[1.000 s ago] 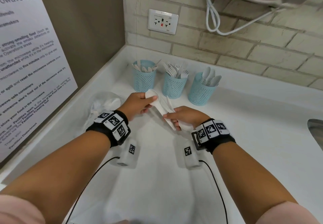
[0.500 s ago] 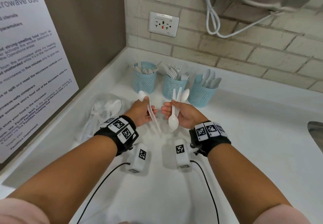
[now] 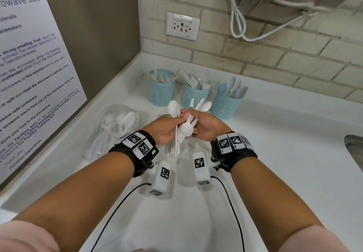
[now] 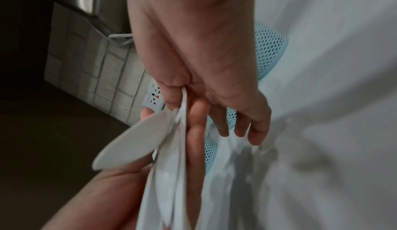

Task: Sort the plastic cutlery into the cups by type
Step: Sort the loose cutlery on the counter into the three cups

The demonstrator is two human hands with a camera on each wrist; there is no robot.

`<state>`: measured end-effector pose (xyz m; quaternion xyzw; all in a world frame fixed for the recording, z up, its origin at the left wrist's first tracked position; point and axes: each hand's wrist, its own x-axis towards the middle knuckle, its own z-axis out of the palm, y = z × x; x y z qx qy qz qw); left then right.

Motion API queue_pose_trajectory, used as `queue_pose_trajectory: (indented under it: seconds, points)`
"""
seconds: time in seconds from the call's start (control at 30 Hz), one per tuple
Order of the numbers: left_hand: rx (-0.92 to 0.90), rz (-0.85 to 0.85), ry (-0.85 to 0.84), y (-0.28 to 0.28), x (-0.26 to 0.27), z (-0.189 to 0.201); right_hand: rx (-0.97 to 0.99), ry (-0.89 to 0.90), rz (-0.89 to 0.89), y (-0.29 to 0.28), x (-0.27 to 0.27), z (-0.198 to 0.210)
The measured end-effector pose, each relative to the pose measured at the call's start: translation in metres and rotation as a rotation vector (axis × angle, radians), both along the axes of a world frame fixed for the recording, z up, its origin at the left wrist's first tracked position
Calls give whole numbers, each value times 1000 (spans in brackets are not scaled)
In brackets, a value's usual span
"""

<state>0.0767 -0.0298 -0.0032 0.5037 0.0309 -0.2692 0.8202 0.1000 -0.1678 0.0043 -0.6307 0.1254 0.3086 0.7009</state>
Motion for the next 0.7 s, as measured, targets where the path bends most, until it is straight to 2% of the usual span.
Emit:
queue_pose_trajectory:
  seconds: [0.17, 0.4, 0.47, 0.6, 0.7]
  points:
    - [92, 63, -71, -3, 2, -7, -10, -34, 44, 3, 1, 0]
    - [200, 154, -72, 1, 3, -7, -70, -63, -21, -5, -1, 1]
    - [196, 154, -60, 2, 4, -8, -103, -129, -92, -7, -1, 3]
    - [154, 180, -24, 5, 4, -8, -118, -280, -390, -9, 3, 5]
    - [123, 163, -23, 7, 4, -9, -210, -384, -404, -9, 1, 10]
